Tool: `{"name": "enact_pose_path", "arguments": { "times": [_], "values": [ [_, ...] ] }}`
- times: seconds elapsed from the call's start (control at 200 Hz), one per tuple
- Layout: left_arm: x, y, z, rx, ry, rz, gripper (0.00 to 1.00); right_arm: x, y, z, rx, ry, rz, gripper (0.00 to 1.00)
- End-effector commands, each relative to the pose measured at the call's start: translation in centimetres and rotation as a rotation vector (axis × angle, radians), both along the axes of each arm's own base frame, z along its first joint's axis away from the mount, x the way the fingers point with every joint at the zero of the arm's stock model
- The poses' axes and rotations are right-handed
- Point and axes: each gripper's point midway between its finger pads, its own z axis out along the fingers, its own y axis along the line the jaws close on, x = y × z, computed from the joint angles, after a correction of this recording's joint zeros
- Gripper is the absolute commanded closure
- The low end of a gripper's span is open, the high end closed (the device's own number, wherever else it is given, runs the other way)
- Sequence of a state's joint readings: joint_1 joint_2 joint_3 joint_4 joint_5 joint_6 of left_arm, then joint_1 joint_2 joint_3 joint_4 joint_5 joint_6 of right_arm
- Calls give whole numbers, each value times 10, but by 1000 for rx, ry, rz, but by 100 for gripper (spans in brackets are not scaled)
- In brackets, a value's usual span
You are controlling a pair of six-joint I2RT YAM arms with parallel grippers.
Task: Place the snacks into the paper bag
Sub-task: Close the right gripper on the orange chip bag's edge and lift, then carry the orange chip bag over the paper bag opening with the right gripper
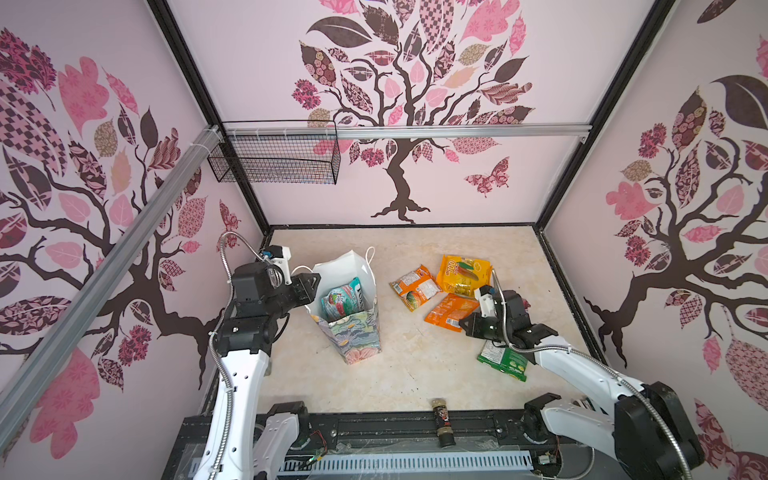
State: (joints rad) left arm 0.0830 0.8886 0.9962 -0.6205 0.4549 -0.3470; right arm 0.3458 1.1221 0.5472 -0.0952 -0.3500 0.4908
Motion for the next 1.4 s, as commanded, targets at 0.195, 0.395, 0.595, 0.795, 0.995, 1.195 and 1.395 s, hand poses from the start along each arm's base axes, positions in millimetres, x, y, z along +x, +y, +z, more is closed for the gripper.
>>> {"name": "enact_pose_path", "arguments": {
  "times": [0.195,0.395,0.595,0.795,0.995,1.195,1.395],
  "values": [
    [-2,-3,-10,-3,30,-10,75,26,10,105,31,-161,-19,100],
    [-3,-2,-1,-6,0,7,76,35,13,153,52,-235,-72,100],
    [-2,-6,14,-16,-31,8,78,44,39,226,132,-347,-73,100],
    [-11,-4,18,-1,-52,27,78,70,56,297,205,-457,-99,100],
    [-16,5,23,31,-53,72,78,94,84,364,218,-608,-20,100],
    [-16,10,21,61,-27,88,77,85,127,362,231,-674,104,100],
    [-19,18,19,119,-6,115,77,61,180,346,170,-686,272,100]
  ]
}}
